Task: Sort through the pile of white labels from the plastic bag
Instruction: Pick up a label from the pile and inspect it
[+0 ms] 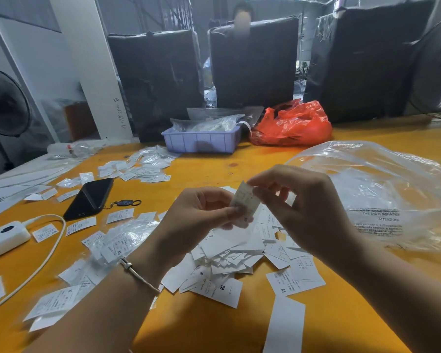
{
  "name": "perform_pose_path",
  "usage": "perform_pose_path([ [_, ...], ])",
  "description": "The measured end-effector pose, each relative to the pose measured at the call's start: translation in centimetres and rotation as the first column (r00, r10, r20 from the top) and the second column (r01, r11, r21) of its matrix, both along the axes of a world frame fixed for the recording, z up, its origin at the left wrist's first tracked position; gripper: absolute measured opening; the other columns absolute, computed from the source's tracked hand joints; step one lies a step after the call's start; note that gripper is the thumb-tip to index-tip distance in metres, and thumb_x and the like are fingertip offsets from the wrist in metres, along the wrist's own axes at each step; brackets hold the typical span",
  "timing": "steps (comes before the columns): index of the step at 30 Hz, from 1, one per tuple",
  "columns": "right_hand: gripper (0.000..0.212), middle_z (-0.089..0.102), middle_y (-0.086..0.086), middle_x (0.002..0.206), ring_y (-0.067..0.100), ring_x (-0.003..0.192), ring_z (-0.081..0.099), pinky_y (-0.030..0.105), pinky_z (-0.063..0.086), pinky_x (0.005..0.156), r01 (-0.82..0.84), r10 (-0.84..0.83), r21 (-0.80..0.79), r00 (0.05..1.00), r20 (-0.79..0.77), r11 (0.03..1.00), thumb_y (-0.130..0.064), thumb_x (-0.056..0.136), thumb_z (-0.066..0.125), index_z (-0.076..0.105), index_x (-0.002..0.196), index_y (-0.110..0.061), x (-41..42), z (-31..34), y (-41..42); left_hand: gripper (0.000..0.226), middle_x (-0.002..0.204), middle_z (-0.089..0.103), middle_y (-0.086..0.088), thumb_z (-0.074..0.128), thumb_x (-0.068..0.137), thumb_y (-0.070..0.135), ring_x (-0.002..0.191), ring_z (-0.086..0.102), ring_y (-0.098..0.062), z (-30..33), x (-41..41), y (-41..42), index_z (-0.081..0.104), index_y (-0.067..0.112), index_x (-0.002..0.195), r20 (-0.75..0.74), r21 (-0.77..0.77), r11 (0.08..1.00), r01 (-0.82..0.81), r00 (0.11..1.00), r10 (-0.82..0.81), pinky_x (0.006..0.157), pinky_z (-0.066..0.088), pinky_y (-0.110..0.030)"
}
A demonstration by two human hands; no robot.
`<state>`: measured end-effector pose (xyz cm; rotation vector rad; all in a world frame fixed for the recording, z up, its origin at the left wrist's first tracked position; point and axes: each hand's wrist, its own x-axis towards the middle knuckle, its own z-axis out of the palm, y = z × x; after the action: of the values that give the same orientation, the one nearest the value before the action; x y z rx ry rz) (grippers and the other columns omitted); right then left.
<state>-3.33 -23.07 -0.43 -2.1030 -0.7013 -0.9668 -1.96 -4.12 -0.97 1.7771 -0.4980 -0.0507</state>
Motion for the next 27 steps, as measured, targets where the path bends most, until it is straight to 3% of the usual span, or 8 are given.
perform_pose_path([
  [3, 0.011, 0.070, -0.005, 0.084, 0.008, 0.070, 0.061, 0.027, 0.050, 0.062, -0.057, 0.054, -0.046, 0.996, -0.069, 0.997, -0.009, 0.086, 0.070, 0.076, 0.093, -0.014, 0.0, -0.3, 0.2, 0.025, 0.089, 0.077, -0.007, 0.074, 0.071, 0.028, 0.087, 0.072, -0.024, -0.1, 0.1, 0.1, 0.076, 0.011, 0.089, -0.009, -0.031, 0.999, -0.019, 1.000, 0.018, 0.073, 0.056, -0.027],
  [5, 0.010, 0.068, -0.006, 0.084, 0.010, 0.075, 0.061, 0.029, 0.049, 0.064, -0.122, 0.119, -0.020, 0.984, -0.130, 0.992, -0.018, 0.086, 0.069, 0.077, 0.092, -0.015, 0.1, -0.4, 0.3, 0.024, 0.088, 0.077, -0.007, 0.073, 0.072, 0.026, 0.085, 0.072, -0.017, -0.2, 0.2, 0.2, 0.076, 0.009, 0.088, -0.015, -0.049, 0.999, -0.019, 1.000, 0.018, 0.073, 0.057, -0.025],
  [8, 0.021, 0.065, -0.007, 0.086, 0.010, 0.080, 0.060, 0.029, 0.048, 0.064, -0.130, 0.135, 0.040, 0.978, -0.160, 0.991, -0.030, 0.087, 0.060, 0.076, 0.090, -0.017, 0.3, -0.4, 0.2, 0.027, 0.088, 0.077, -0.005, 0.073, 0.073, 0.025, 0.085, 0.072, -0.013, -0.1, 0.3, 0.2, 0.075, 0.005, 0.092, -0.014, -0.050, 0.998, -0.026, 1.000, 0.026, 0.072, 0.057, -0.021],
  [14, 0.017, 0.064, -0.008, 0.090, 0.009, 0.084, 0.059, 0.034, 0.051, 0.065, -0.120, 0.115, -0.016, 0.973, -0.200, 0.993, -0.031, 0.089, 0.063, 0.076, 0.093, -0.020, 0.5, -0.6, 0.1, 0.022, 0.084, 0.076, -0.003, 0.071, 0.075, 0.023, 0.079, 0.071, -0.009, 0.0, 0.2, 0.4, 0.075, 0.007, 0.090, -0.011, -0.050, 0.998, -0.041, 0.999, 0.041, 0.067, 0.053, -0.015],
  [18, 0.011, 0.067, -0.005, 0.077, 0.013, 0.066, 0.060, 0.039, 0.051, 0.059, 0.161, -0.158, 0.059, 0.986, -0.054, 0.985, -0.019, 0.087, 0.065, 0.073, 0.083, -0.014, 1.5, -0.4, -1.5, 0.008, 0.087, 0.077, -0.003, 0.073, 0.077, 0.023, 0.083, 0.070, -0.013, 0.5, 0.5, 1.1, 0.077, 0.021, 0.083, 0.006, -0.011, 0.994, -0.107, 0.994, 0.107, 0.068, 0.054, -0.019],
  [21, 0.012, 0.067, 0.004, 0.071, 0.025, 0.064, 0.059, 0.034, 0.049, 0.057, 0.472, -0.481, -0.096, 0.872, -0.095, 0.876, -0.010, 0.081, 0.060, 0.070, 0.074, -0.011, 2.6, -0.5, -3.2, 0.011, 0.086, 0.076, -0.005, 0.068, 0.087, 0.010, 0.089, 0.069, -0.021, 0.9, 1.0, 2.1, 0.073, 0.019, 0.083, 0.007, 0.064, 0.981, -0.184, 0.983, 0.184, 0.079, 0.050, -0.034],
  [24, 0.012, 0.068, 0.007, 0.084, 0.029, 0.079, 0.058, 0.030, 0.041, 0.062, 0.585, -0.671, -0.366, 0.720, -0.175, 0.724, -0.011, 0.079, 0.058, 0.069, 0.081, -0.012, 3.7, -1.1, -4.5, 0.011, 0.078, 0.074, -0.001, 0.066, 0.087, 0.007, 0.080, 0.064, -0.017, 1.0, 1.4, 3.1, 0.072, 0.013, 0.081, -0.009, 0.162, 0.946, -0.282, 0.958, 0.287, 0.075, 0.045, -0.034],
  [27, 0.026, 0.057, 0.007, 0.113, 0.028, 0.109, 0.048, 0.038, 0.039, 0.085, 0.594, -0.796, -0.572, 0.575, -0.189, 0.565, -0.024, 0.084, 0.060, 0.062, 0.109, -0.015, 4.6, -1.6, -5.6, 0.015, 0.073, 0.069, -0.004, 0.066, 0.085, 0.005, 0.075, 0.057, -0.022, 0.9, 2.1, 3.9, 0.072, 0.011, 0.074, -0.027, 0.255, 0.874, -0.413, 0.901, 0.434, 0.067, 0.043, -0.030],
])
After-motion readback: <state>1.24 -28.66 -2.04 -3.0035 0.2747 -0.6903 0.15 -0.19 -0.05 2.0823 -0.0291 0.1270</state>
